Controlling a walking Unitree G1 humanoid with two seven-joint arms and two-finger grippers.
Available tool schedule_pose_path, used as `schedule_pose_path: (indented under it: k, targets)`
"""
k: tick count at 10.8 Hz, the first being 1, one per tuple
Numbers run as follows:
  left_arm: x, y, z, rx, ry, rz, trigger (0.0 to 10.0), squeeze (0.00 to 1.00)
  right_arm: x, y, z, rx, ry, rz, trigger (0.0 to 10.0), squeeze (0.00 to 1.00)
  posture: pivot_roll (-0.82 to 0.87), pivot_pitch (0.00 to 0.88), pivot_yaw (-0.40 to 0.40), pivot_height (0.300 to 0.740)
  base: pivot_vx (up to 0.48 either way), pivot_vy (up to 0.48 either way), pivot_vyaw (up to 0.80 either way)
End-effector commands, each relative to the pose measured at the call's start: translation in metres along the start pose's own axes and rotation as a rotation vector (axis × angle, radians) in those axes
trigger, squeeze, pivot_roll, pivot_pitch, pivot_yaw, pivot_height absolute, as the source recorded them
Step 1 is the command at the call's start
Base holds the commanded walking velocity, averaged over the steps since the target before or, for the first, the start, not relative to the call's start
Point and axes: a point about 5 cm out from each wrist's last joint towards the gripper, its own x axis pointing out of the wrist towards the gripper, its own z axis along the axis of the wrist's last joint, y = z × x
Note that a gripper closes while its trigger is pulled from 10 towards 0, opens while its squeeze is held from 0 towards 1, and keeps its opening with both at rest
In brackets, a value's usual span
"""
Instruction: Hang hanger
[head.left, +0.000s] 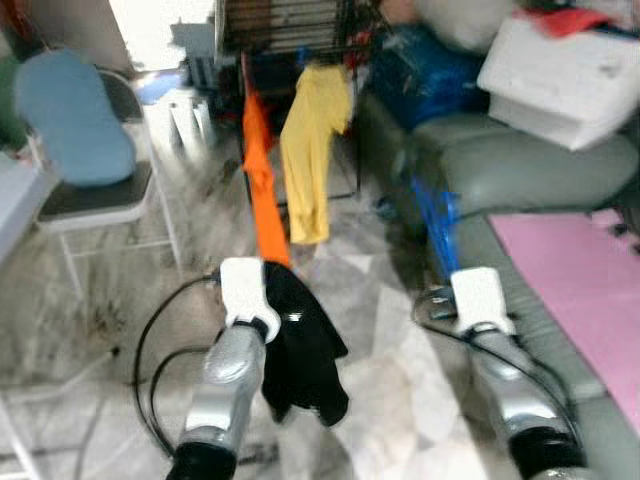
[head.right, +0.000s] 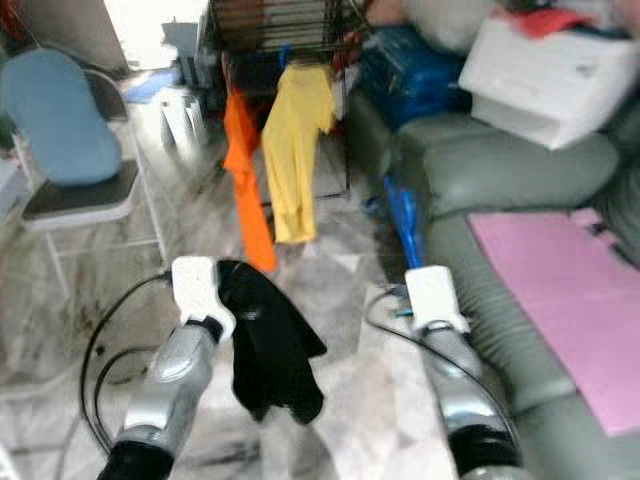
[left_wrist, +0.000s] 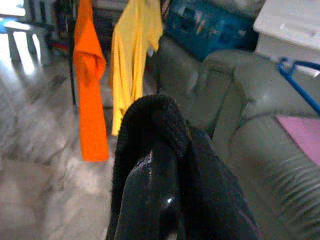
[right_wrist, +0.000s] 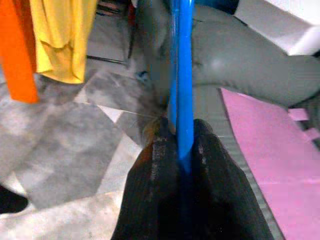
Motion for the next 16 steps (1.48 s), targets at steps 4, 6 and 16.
schedule_pose_path:
  k: [4, 6, 16]
  targets:
    - [-0.002, 0.006, 0.004, 0.002, -0.026, 0.024, 10.0, 0.00, 0.002, 0.014, 0.010, 0.017, -0.034, 0.068, 10.0, 0.00, -0.13, 0.000, 0.050, 0.740, 0.000, 0.480, 0.00]
    - [-0.005, 0.005, 0.005, 0.006, -0.036, 0.017, 10.0, 0.00, 0.001, 0.013, 0.014, 0.031, -0.057, 0.051, 10.0, 0.00, -0.12, 0.000, 0.053, 0.740, 0.000, 0.000, 0.00]
    - [0.018, 0.023, 0.069, 0.727, -0.148, -0.413, 10.0, 0.00, -0.014, 0.021, 0.004, -0.019, 0.016, 0.417, 10.0, 0.00, -0.11, 0.000, 0.090, 0.740, 0.000, 0.000, 0.00]
